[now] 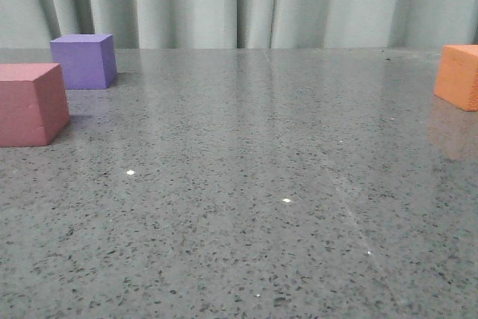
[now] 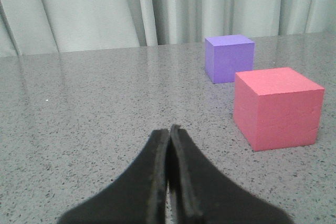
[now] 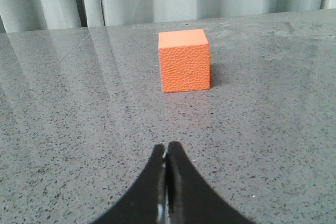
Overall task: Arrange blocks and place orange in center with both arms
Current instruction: 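Move the right gripper toward the orange cube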
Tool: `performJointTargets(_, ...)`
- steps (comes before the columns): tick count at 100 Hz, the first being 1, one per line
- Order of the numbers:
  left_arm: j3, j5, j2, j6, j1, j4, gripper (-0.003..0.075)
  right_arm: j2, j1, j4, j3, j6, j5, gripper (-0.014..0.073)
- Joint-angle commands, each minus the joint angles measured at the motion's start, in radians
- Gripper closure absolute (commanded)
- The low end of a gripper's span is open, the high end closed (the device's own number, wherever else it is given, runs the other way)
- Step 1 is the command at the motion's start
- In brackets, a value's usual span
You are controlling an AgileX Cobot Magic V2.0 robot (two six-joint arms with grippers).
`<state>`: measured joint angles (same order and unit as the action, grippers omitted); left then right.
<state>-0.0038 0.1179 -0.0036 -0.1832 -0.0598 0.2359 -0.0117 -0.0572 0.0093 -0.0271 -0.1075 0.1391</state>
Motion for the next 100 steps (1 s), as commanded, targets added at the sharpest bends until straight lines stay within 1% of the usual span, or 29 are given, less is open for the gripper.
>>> performJointTargets(1,0.054,-0.082,-0.035,0.001,0.001,0.003,0.0739,-0.023,0.007,0.001,0.013,0.007,-0.082,0.0661)
performJointTargets(11,0.054,-0.082,-0.035,0.001,0.001,0.003,0.0739,-0.023,0.007,0.001,0.013,0.007,-0.095,0.0661)
performJointTargets(23,0.054,-0.082,-0.035,0.001,0.001,0.003,0.0739,-0.023,0.005,0.003,0.017,0.006,-0.167,0.0661)
performJointTargets(34,0.054,-0.082,-0.035,0.001,0.001,0.003,0.0739,-0.007,0.004,0.009,0.060,0.004,-0.129,0.0661)
performJointTargets(44,0.054,-0.082,-0.035,0.001,0.001,0.003,0.0739,0.042,0.004,0.035,0.137,0.000,-0.092,0.0661)
performJointTargets(53,0.054,-0.082,-0.035,0.001,0.001,0.003,0.0739,0.131,0.004,0.064,0.231,0.000,-0.028,0.0661)
performJointTargets(72,0.054,-0.082,-0.035,0.001,0.001,0.003,0.0739,0.405,0.004,0.057,0.494,0.000,0.251,0.0661)
performJointTargets(79,0.054,-0.082,-0.035,0.001,0.001,0.003,0.0739,0.517,0.004,0.055,0.591,0.000,0.313,0.0661)
performJointTargets(87,0.054,-0.082,-0.035,0.001,0.001,0.003,0.0739,0.640,0.004,0.055,0.683,0.000,0.340,0.0661)
performJointTargets(100,0.054,-0.082,-0.035,0.001,0.001,0.003,0.0739,0.792,0.004,0.055,0.801,0.000,0.334,0.0661)
